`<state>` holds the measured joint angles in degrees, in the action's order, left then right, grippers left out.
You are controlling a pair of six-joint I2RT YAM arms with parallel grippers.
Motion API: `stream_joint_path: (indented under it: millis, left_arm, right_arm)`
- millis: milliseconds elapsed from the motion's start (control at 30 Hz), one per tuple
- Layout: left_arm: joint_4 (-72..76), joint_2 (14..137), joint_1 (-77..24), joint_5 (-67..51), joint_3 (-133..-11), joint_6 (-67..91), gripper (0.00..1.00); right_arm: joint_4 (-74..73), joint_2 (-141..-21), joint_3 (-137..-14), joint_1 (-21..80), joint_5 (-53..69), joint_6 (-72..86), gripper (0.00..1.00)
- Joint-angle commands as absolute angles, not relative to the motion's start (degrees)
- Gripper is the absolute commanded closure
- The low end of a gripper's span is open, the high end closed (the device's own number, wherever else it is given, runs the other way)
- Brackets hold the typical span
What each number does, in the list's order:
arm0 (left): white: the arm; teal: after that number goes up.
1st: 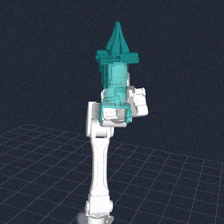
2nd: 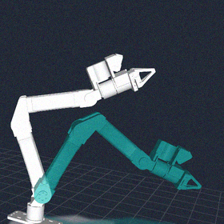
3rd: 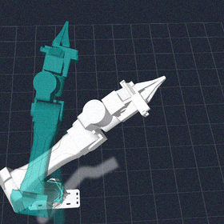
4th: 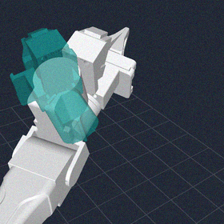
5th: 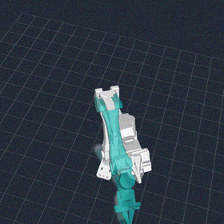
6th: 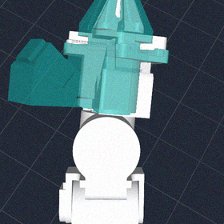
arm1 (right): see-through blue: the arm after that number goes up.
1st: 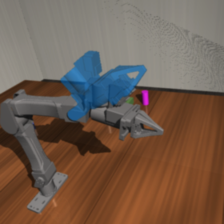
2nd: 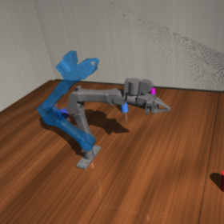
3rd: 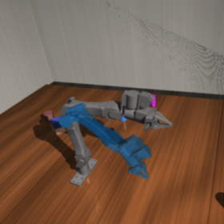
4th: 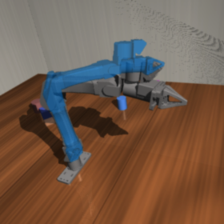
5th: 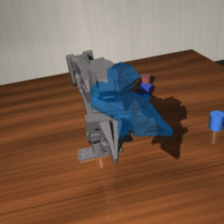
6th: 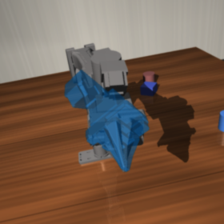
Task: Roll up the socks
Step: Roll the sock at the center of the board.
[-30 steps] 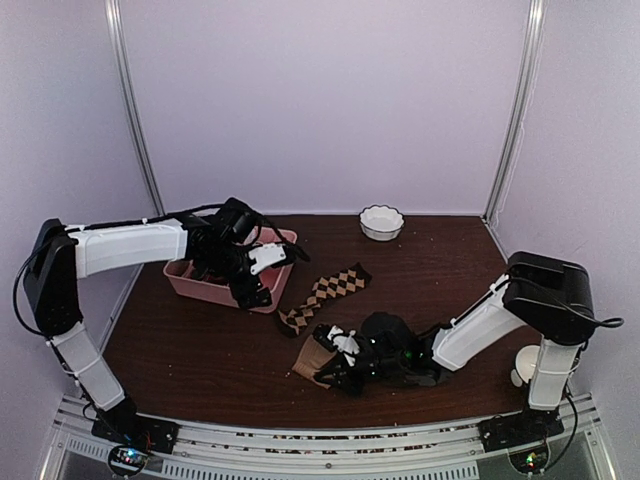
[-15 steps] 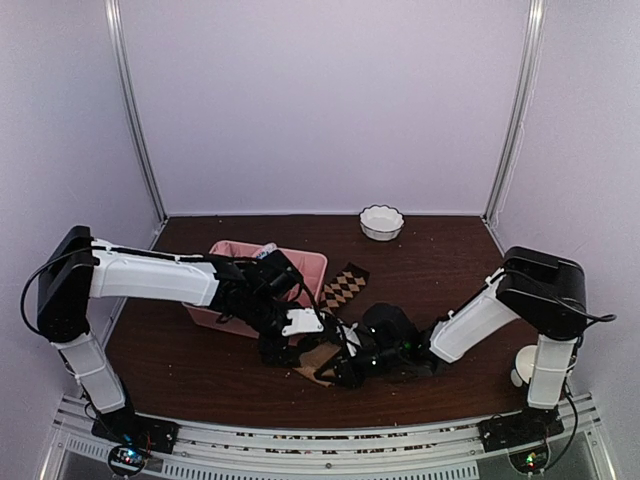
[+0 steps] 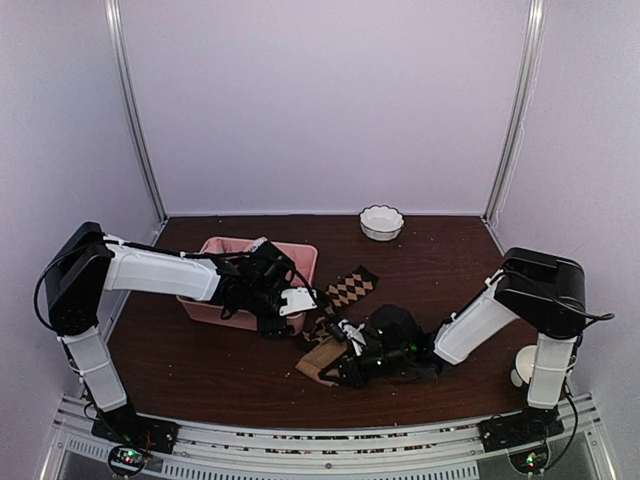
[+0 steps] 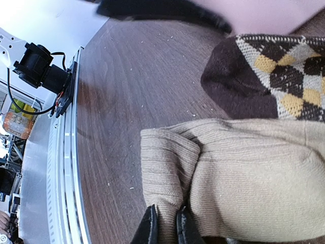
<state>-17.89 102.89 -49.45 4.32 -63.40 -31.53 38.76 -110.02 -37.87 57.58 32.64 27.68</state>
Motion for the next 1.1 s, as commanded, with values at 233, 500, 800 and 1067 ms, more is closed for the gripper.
stream_joint_path:
  millis: [233, 500, 800, 1067]
  left_arm:
    - [-9.72, 105.77, -41.66, 15.16, -62.45, -40.97, 0.29]
    - [-17.7, 102.32, -40.78, 9.1, -69.54, -38.19, 0.03]
    - [-37.78, 95.76, -46.35, -16.04, -74.42, -37.68, 0.04]
    - [-35.48, 99.75, -56.22, -18.02, -65.79, -40.88, 0.21]
  right_arm:
    - [25.03, -113.85, -32.57, 57.67, 32.41, 28.58, 1.0]
    - [22.93, -114.35, -32.91, 57.67, 32.48, 28.7, 1.0]
    - [22.07, -115.06, -33.19, 57.15, 33.03, 29.3, 1.0]
    - [18.16, -116.29, -35.38, 55.78, 33.97, 30.82, 1.0]
